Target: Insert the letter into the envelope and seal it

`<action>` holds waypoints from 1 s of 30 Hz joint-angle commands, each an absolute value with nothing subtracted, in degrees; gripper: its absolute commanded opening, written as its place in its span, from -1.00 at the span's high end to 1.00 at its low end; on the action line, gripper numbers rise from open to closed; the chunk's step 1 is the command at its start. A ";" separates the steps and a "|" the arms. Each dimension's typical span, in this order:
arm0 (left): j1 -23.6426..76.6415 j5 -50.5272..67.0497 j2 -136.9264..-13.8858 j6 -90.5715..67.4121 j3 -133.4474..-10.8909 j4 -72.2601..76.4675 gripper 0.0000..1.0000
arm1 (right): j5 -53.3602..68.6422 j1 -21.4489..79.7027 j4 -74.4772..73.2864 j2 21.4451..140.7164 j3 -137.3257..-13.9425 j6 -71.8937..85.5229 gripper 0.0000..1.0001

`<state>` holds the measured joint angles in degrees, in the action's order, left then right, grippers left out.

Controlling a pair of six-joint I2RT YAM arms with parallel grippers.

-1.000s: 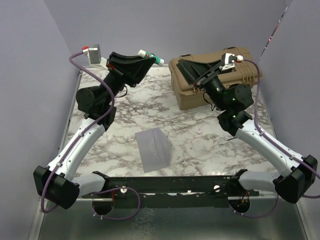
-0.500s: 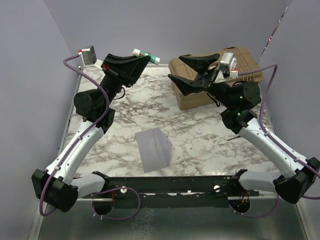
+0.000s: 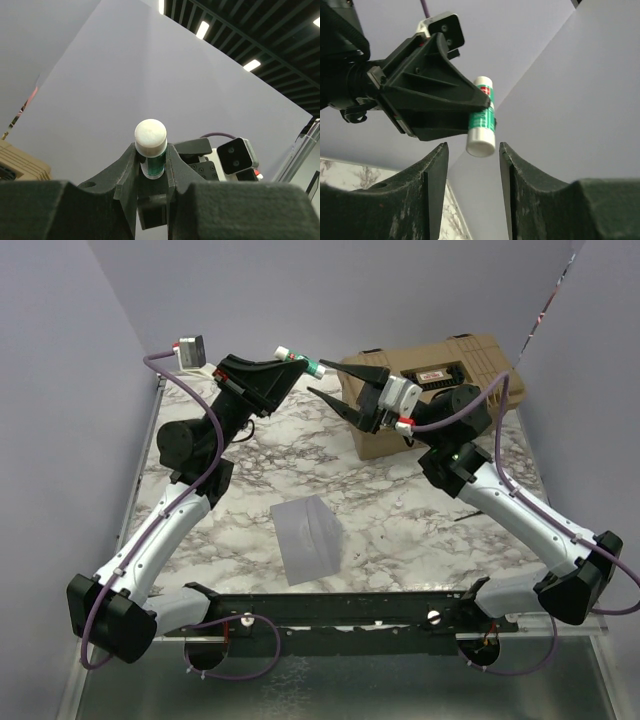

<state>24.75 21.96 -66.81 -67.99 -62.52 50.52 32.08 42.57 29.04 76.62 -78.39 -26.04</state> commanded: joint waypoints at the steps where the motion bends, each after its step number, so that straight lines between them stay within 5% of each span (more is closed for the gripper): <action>1: 25.00 24.81 -66.12 -67.35 -62.37 51.93 1.00 | 32.86 44.98 29.17 77.51 -79.80 -32.28 0.11; 7: 25.02 24.46 -65.08 -65.59 -61.54 51.94 1.00 | 32.33 45.18 30.73 77.77 -80.43 -27.12 0.46; 18: 25.31 25.31 -65.22 -64.52 -61.79 52.03 1.00 | 30.54 45.18 35.05 77.20 -77.95 -18.22 0.31; 26: 25.50 25.96 -65.13 -63.62 -61.72 52.52 1.00 | 30.41 45.18 36.21 76.05 -76.62 -9.17 0.95; 30: 25.49 30.06 -64.23 -55.74 -61.60 55.36 1.00 | 28.26 45.10 34.51 76.18 -79.91 11.78 0.99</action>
